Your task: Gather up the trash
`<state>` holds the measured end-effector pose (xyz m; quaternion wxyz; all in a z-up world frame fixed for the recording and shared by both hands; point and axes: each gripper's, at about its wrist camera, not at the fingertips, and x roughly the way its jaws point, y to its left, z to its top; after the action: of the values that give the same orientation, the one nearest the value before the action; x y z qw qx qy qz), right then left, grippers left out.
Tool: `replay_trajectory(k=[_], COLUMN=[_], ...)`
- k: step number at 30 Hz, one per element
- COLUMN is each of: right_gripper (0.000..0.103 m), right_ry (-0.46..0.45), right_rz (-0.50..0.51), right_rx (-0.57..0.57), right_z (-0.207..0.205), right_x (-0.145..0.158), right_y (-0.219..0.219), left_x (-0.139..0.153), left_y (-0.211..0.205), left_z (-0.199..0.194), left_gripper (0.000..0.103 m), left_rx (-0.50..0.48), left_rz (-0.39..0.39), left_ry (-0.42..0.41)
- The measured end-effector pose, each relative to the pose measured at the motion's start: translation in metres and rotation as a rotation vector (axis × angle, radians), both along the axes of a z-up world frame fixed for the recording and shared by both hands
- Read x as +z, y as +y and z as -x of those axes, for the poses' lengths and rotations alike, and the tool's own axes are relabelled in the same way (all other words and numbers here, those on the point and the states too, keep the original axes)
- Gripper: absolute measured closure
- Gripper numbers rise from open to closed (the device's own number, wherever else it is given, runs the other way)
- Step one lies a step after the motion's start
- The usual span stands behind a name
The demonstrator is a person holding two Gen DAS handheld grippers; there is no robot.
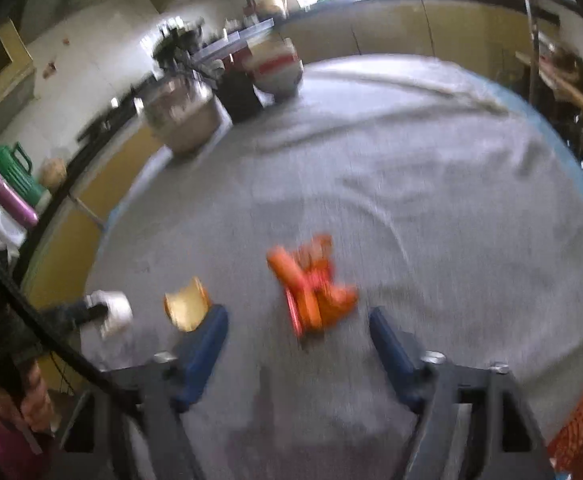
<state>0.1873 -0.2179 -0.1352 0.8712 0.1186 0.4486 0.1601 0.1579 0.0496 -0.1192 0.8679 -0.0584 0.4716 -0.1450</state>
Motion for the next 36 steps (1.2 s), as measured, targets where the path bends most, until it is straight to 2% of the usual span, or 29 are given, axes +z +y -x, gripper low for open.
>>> replay_trajectory(k=[3, 5, 7, 9, 10, 15, 26, 36], right_gripper=[0.029, 0.055, 0.060, 0.061, 0.068, 0.069, 0.069, 0.069], right_ry=[0.039, 0.069, 0.118, 0.119, 0.104, 0.060, -0.061, -0.162], right_rz=[0.060, 0.080, 0.099, 0.124, 0.127, 0.108, -0.073, -0.114], right_rx=[0.022, 0.041, 0.056, 0.060, 0.059, 0.046, -0.023, -0.110], right_z=[-0.023, -0.032, -0.038, -0.037, -0.034, -0.009, 0.075, 0.150], right_x=[-0.009, -0.020, -0.036, -0.045, -0.043, -0.032, 0.030, 0.071], right_y=[0.014, 0.020, 0.025, 0.029, 0.030, 0.028, -0.006, -0.041], left_x=[0.003, 0.006, 0.006, 0.008, 0.009, 0.014, 0.035, 0.064], left_y=[-0.001, -0.001, -0.002, -0.003, -0.004, -0.012, -0.046, -0.101], left_z=[0.002, 0.003, 0.003, 0.004, 0.004, 0.007, 0.024, 0.051], left_gripper=[0.083, 0.083, 0.083, 0.083, 0.083, 0.083, 0.083, 0.083], left_rx=[-0.001, 0.000, 0.002, 0.002, 0.002, -0.008, -0.049, -0.101], left_rz=[0.003, 0.002, 0.000, -0.002, -0.006, -0.011, -0.050, -0.207], left_ry=[-0.005, -0.009, -0.007, -0.005, -0.008, -0.019, -0.068, -0.183])
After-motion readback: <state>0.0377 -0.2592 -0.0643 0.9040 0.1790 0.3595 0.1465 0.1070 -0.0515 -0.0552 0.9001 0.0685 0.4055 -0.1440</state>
